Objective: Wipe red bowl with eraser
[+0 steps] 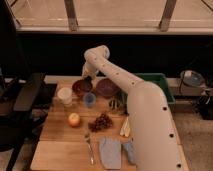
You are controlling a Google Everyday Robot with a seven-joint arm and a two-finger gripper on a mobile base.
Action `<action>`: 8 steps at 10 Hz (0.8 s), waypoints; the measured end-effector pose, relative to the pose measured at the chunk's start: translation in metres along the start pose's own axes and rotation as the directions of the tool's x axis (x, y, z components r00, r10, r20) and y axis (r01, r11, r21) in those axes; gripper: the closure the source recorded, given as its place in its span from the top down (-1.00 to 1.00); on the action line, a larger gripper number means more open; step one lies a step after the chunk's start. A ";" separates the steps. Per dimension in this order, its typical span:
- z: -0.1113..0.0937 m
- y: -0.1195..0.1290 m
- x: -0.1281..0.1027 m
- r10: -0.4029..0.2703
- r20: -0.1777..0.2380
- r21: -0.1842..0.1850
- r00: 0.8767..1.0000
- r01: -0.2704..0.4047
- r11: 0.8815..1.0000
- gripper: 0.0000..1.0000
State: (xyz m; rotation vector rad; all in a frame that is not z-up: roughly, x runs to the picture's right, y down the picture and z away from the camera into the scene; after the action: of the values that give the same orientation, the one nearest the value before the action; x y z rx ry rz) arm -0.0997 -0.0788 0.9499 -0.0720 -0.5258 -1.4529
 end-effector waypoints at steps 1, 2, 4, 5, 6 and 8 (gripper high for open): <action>0.005 0.005 0.009 0.001 -0.002 -0.017 1.000 -0.001 1.000 -1.00; 0.009 0.004 0.018 -0.003 -0.008 -0.019 1.000 0.002 1.000 -1.00; 0.018 -0.008 0.029 -0.020 -0.015 -0.006 1.000 0.020 1.000 -1.00; 0.024 -0.024 0.030 -0.032 -0.019 0.021 0.999 0.032 0.999 -1.00; 0.026 -0.030 0.030 -0.032 -0.021 0.041 0.999 0.033 0.999 -1.00; 0.024 -0.034 0.026 -0.029 -0.020 0.076 0.999 0.030 0.997 -1.00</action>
State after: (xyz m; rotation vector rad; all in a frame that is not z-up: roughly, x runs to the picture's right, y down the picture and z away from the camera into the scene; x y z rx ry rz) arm -0.1383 -0.0983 0.9723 0.0099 -0.5681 -1.4596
